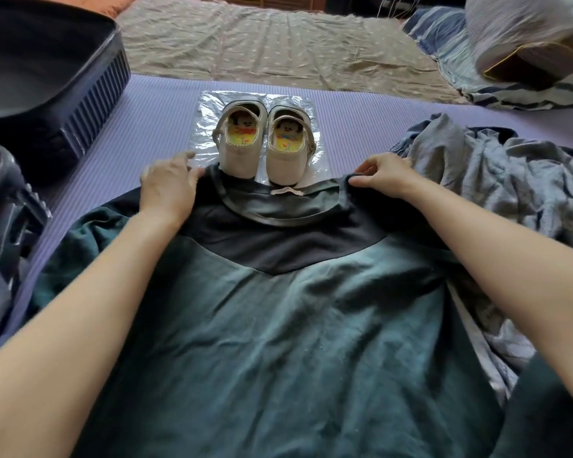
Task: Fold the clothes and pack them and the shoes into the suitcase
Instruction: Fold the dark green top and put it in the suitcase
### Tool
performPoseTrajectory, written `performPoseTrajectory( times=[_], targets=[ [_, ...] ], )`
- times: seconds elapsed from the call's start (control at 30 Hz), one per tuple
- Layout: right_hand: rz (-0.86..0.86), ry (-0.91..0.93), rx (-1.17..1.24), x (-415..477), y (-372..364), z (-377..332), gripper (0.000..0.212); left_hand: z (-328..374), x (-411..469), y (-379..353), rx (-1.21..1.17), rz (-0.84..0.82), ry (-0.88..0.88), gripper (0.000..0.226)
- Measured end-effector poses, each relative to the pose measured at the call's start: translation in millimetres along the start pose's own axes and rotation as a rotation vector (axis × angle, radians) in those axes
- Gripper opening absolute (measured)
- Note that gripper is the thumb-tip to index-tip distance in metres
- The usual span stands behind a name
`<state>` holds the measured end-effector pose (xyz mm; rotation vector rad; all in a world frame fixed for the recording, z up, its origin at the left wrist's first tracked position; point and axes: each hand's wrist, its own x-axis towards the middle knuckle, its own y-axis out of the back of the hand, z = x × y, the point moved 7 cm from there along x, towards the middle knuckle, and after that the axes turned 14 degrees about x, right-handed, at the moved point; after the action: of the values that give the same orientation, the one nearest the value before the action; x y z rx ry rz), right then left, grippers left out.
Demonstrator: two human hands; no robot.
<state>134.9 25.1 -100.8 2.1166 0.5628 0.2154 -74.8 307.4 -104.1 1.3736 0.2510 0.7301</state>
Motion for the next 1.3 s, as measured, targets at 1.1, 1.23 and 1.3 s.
performPoseTrajectory(
  times=[1.1,1.23,1.3],
  targets=[
    [0.204,0.179,0.058,-44,29,-19,0.044,47,-40,7,0.083,0.144,-0.093,0.043],
    [0.236,0.173,0.006,-96,63,15,0.049,118,-111,4,-0.096,0.088,-0.335,0.049],
    [0.230,0.117,-0.072,-121,78,37,0.058,159,-147,2,-0.139,-0.034,-0.456,0.068]
  ],
)
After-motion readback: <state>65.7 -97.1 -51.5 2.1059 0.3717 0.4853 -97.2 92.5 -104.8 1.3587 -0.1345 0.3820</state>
